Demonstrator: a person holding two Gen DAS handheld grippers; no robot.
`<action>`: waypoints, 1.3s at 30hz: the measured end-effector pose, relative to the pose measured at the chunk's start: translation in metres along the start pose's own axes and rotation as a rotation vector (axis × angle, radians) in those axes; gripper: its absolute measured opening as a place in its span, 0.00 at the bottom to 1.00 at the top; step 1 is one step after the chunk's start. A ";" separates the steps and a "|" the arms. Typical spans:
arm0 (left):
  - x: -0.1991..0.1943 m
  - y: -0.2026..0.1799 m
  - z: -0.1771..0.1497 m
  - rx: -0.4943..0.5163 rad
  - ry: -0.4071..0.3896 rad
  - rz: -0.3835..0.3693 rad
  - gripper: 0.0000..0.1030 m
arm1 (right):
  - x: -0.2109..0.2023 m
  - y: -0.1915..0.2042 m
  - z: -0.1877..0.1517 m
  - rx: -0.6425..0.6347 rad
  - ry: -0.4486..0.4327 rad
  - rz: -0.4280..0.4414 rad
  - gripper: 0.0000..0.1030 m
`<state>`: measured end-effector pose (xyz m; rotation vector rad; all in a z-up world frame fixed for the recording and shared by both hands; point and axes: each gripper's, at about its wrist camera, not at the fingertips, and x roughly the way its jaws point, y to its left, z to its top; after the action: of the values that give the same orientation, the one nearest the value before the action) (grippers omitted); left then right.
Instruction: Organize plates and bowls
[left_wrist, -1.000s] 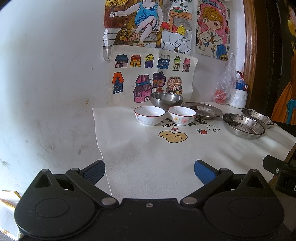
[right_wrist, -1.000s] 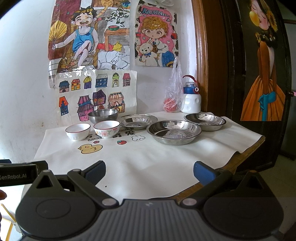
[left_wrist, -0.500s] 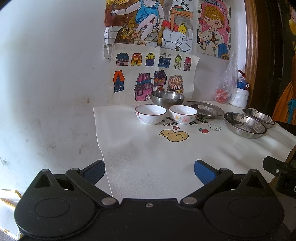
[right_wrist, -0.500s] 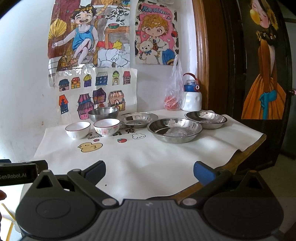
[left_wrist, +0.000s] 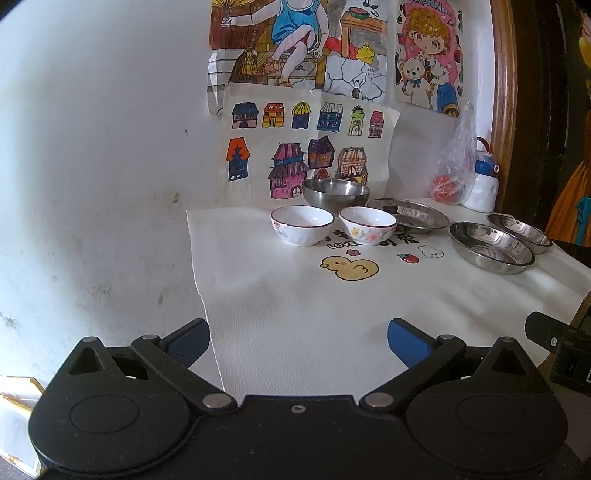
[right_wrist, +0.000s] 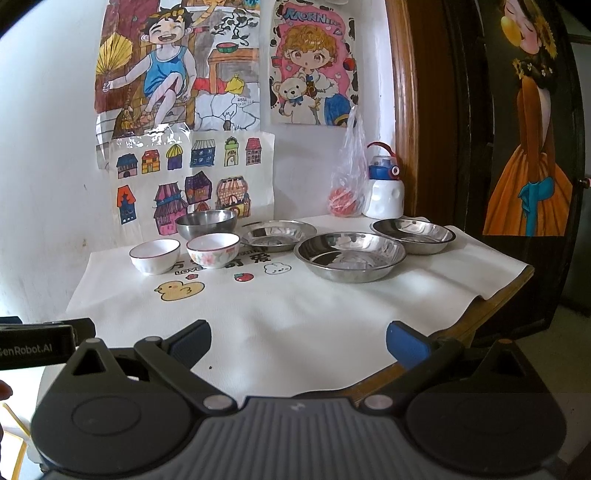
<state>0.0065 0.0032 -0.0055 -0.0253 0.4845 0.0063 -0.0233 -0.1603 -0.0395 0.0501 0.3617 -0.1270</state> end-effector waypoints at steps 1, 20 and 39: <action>0.000 0.000 0.000 0.000 0.000 0.000 0.99 | 0.001 0.000 0.000 0.000 0.002 0.000 1.00; 0.013 -0.004 0.002 -0.002 0.028 -0.007 0.99 | 0.016 0.000 0.002 -0.004 0.029 0.005 1.00; 0.048 -0.022 0.030 0.040 0.076 -0.037 0.99 | 0.052 -0.026 0.016 0.016 0.045 -0.011 1.00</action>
<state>0.0630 -0.0182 -0.0007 0.0049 0.5602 -0.0406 0.0265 -0.1934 -0.0440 0.0673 0.4062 -0.1402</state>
